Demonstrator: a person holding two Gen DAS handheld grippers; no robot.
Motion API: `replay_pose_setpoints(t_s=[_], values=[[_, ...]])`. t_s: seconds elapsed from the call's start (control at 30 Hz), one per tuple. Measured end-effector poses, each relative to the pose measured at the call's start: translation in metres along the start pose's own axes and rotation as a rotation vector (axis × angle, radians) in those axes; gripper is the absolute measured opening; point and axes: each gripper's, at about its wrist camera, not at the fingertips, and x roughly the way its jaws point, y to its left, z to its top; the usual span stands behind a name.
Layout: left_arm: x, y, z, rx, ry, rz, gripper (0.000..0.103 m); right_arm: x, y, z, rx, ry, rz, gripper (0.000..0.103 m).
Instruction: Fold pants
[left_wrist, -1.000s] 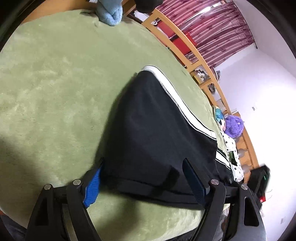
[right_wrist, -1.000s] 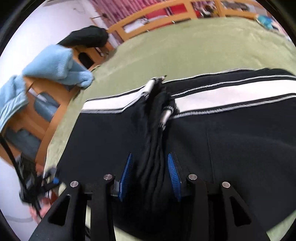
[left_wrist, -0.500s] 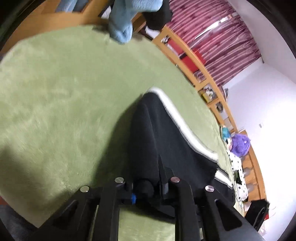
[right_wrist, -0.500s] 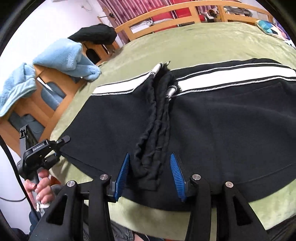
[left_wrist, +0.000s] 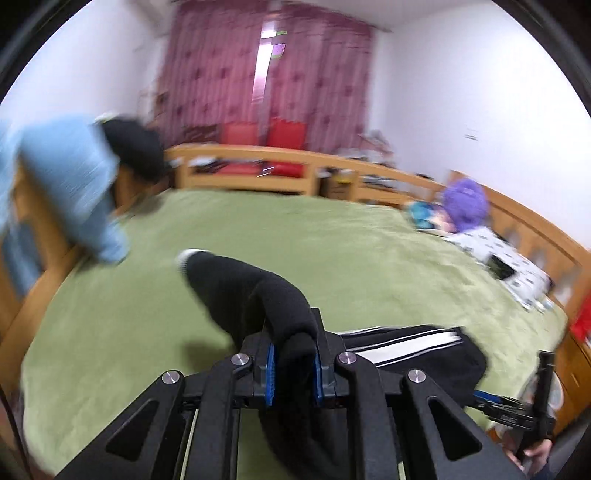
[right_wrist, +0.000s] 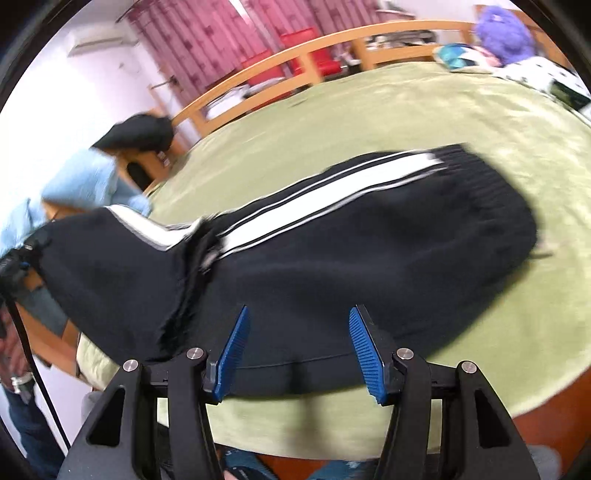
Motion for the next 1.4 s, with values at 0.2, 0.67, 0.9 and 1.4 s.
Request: replay_pose_setpoints(t_s=[0.2,0.67,0.9,1.4], values=[[0.035,-0.153,0.025,0.15,0.014,-0.24,0.015,-0.047,-0.068,0.015,0.092,-0.066,-0.061,0.056],[0.095,-0.153,-0.045,0.085,0.223,-0.21,0.065,-0.059,-0.134,0.025,0.246,-0.132,0.045,0.062],[0.109,-0.071,-0.116,-0.091,0.406,-0.124,0.065,0.01,-0.126,0.036,0.248,-0.048,0.014,0.051],[0.094,-0.057,-0.157,-0.092,0.476,-0.222,0.068,-0.026,-0.129,0.018,0.189,-0.128,-0.019,0.041]])
